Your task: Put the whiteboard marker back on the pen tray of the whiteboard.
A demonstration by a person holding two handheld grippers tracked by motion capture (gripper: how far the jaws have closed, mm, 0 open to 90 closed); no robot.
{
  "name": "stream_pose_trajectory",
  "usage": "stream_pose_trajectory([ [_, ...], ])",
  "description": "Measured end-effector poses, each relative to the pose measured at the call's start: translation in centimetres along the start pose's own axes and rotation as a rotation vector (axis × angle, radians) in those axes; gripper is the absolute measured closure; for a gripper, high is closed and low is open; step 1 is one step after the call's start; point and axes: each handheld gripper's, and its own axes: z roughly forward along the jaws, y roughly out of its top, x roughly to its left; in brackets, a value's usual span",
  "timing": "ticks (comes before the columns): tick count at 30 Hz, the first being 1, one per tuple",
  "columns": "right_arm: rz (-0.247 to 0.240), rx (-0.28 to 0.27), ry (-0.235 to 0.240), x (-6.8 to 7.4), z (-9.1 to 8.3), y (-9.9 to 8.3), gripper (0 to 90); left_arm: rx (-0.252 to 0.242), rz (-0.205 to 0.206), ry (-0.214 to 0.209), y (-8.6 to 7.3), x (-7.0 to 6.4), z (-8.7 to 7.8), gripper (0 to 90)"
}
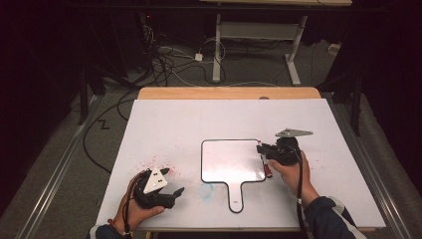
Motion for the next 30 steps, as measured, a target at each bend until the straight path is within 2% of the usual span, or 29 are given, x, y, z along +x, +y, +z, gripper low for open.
stream_pose_trajectory([
  [1,0.003,0.008,-0.016,-0.2,0.5,0.0,77.6,0.001,0.000,0.001,0.0,0.0,0.0,19.3],
  [6,0.014,0.013,-0.031,-0.7,1.6,-0.3,76.4,0.003,0.001,0.002,-0.1,-0.1,0.0,19.3],
  [8,0.016,0.018,-0.054,-0.9,1.9,-0.4,75.4,0.004,0.002,0.001,-0.1,-0.1,0.0,19.3],
  [10,0.020,0.020,-0.041,-1.1,2.1,-0.6,75.0,0.008,0.003,-0.001,-0.1,-0.1,0.0,19.3],
  [18,0.018,0.062,-0.075,-1.7,2.8,-1.1,68.6,0.013,0.006,0.000,0.0,-0.2,0.1,19.3],
  [20,0.005,0.066,-0.076,-1.8,2.8,-1.1,65.9,0.014,0.007,0.001,0.0,-0.2,0.1,19.3],
  [22,-0.014,0.070,-0.109,-1.8,2.9,-1.0,64.8,0.013,0.009,0.002,0.0,-0.2,0.1,19.3],
  [28,-0.065,0.079,-0.147,-1.8,2.6,-1.0,61.8,0.013,0.010,0.001,0.0,-0.2,0.1,19.3],
  [30,-0.080,0.083,-0.142,-1.7,2.6,-1.0,61.5,0.011,0.010,0.002,0.0,-0.2,0.1,19.3],
])
